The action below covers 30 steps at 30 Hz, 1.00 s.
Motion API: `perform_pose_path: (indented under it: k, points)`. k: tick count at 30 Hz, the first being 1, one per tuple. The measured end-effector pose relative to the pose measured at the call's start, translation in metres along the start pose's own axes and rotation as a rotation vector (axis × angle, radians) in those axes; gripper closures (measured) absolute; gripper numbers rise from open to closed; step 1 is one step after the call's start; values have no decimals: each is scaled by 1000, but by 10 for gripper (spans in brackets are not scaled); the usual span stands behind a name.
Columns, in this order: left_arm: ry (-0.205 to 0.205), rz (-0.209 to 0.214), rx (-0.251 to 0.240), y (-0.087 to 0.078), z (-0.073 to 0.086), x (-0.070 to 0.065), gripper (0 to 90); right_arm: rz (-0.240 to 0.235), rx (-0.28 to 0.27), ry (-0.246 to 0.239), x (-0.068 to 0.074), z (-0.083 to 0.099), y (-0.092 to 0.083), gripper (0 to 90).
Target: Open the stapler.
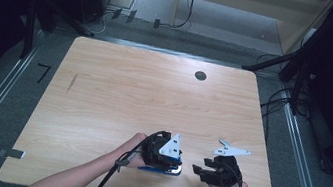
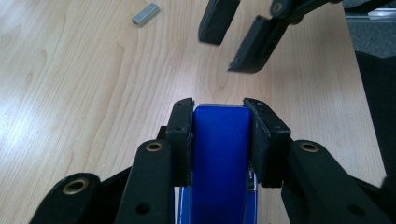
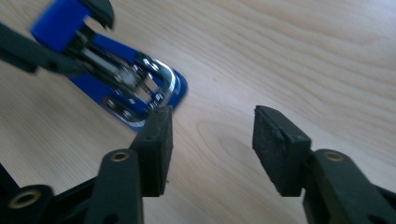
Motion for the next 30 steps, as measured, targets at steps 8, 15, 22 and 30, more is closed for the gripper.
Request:
perform_pose_path:
  k: [8, 15, 22, 30]
  points:
    - [0, -1, 1, -2, 0, 1, 656, -2, -28, -51, 14, -17, 17, 660]
    - [-4, -2, -4, -3, 0, 2, 656, -31, -35, -58, 20, -21, 23, 705]
    - [-1, -2, -8, -5, 0, 2, 656, -65, -39, -41, 24, -22, 27, 713]
    - [-1, -5, -11, -6, 0, 2, 657, -70, -30, -55, 23, -22, 34, 710]
Point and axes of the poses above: each handheld gripper's, and its own axes: y roughly forward along the jaws, z roughly out of its underside, x roughly to its left, the point moved 8 cm from there along y, roughly forward along the jaws, and after that the axes turned 12 degrees about -z, right-handed, at the moved point
